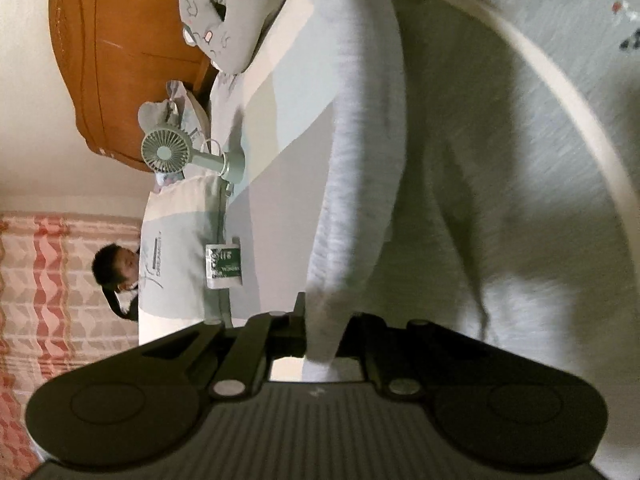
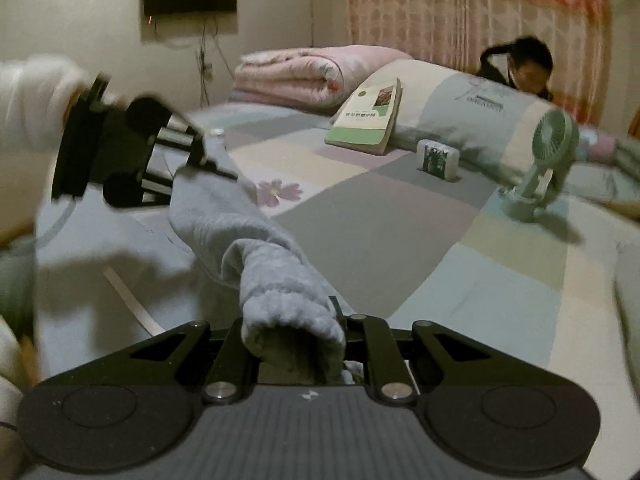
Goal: Fold clothes
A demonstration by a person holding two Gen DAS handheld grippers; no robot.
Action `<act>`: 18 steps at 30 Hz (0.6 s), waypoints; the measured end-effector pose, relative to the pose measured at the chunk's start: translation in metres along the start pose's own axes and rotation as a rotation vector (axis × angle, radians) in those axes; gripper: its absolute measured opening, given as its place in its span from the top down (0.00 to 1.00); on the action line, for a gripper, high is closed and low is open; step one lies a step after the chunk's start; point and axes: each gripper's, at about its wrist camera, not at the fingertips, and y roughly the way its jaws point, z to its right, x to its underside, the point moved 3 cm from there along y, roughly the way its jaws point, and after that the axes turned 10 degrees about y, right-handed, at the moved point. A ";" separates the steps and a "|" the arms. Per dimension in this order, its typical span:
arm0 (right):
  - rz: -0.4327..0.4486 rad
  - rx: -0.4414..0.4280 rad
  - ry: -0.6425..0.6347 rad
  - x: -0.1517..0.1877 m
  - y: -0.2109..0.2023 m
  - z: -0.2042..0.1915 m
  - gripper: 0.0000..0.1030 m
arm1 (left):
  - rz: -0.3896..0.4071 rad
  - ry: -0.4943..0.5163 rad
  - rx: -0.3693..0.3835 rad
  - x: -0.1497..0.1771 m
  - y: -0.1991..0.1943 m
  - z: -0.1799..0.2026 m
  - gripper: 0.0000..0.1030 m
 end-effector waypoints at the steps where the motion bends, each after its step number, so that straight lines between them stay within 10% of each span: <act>1: 0.002 -0.021 0.022 -0.002 -0.003 0.005 0.82 | -0.002 -0.009 0.011 -0.001 -0.005 0.000 0.96; 18: -0.171 -0.133 0.045 0.019 -0.010 0.019 0.78 | 0.123 0.067 0.239 -0.053 -0.068 0.053 0.96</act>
